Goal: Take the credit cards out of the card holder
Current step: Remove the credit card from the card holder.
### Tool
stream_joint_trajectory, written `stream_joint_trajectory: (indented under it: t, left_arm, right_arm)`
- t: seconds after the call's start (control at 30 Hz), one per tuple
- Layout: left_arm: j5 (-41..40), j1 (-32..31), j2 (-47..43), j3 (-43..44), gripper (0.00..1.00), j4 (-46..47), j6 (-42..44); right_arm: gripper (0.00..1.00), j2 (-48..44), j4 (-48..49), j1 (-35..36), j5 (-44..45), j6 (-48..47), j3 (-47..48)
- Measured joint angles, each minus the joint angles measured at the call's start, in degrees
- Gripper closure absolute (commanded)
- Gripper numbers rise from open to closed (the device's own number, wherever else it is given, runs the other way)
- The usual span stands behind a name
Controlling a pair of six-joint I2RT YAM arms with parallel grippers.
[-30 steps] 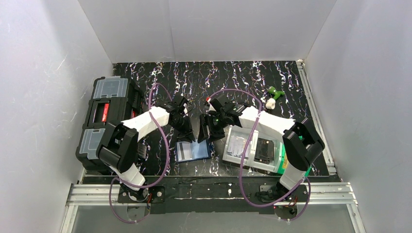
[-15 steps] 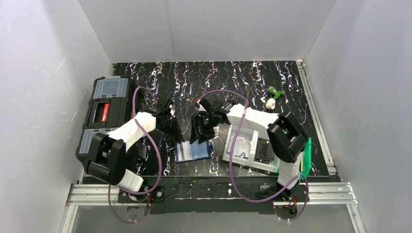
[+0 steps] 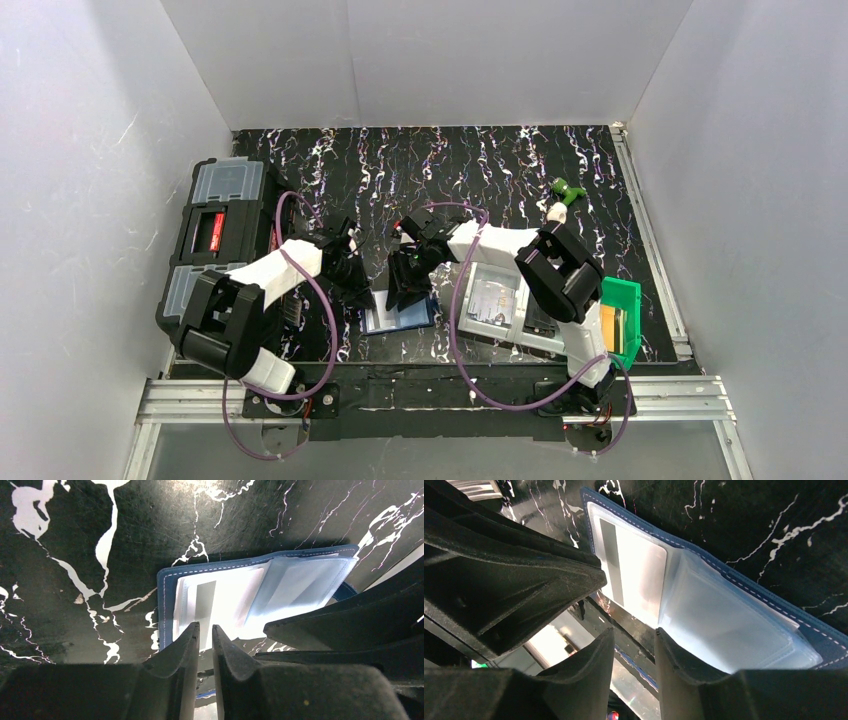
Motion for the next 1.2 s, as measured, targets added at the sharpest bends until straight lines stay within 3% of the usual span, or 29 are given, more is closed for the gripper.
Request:
stream_joint_trajectory:
  t: [0.7, 1.2]
  left_arm:
    - [-1.7, 0.0, 0.9, -1.8, 0.98, 1.0, -0.1]
    - [0.7, 0.2, 1.8, -3.0, 1.0, 3.5, -2.3]
  right_arm:
    - [0.62, 2.5, 5.0, -0.5, -1.0, 2.7, -2.1]
    - [0.77, 3.8, 10.1, -1.7, -6.5, 6.1, -3.9]
